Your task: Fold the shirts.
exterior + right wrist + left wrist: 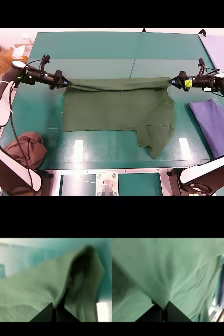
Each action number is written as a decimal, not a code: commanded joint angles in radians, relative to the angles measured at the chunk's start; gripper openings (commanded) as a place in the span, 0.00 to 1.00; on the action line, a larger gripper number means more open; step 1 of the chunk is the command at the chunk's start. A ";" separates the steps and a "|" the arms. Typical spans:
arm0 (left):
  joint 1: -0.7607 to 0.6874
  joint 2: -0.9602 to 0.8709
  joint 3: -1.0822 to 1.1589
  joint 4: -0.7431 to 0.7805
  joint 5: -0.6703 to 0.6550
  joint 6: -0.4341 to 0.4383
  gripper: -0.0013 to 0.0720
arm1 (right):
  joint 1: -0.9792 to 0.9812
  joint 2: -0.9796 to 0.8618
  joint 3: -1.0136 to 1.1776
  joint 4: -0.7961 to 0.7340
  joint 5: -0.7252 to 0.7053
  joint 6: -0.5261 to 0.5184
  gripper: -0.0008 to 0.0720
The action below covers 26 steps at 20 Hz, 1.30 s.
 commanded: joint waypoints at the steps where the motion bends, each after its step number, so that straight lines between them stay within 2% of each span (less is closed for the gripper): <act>1: -0.003 0.000 0.002 0.151 -0.075 -0.071 0.05 | -0.003 0.033 -0.051 -0.114 0.016 0.011 0.04; 6: -0.003 -0.001 0.002 0.344 -0.088 -0.143 0.05 | -0.003 0.033 -0.066 -0.203 0.018 0.054 0.04; 11: -0.025 -0.003 0.000 0.336 0.015 -0.138 0.05 | 0.006 0.032 -0.066 -0.204 0.005 0.066 0.04; 18: -0.029 -0.003 0.000 0.366 -0.028 -0.151 0.05 | 0.008 0.029 -0.121 -0.218 -0.020 0.081 0.04; 19: -0.029 -0.003 0.000 0.365 -0.031 -0.160 0.19 | 0.008 0.029 -0.124 -0.217 -0.019 0.081 0.08; 20: -0.029 -0.003 0.000 0.366 -0.034 -0.192 0.63 | 0.007 0.032 -0.121 -0.214 -0.019 0.081 0.27; 21: -0.029 -0.002 0.002 0.367 -0.048 -0.217 0.70 | 0.005 0.038 -0.108 -0.214 -0.010 0.082 0.42; 26: -0.028 0.029 0.021 0.445 -0.220 -0.269 0.68 | -0.056 0.170 -0.071 -0.231 0.107 0.108 0.43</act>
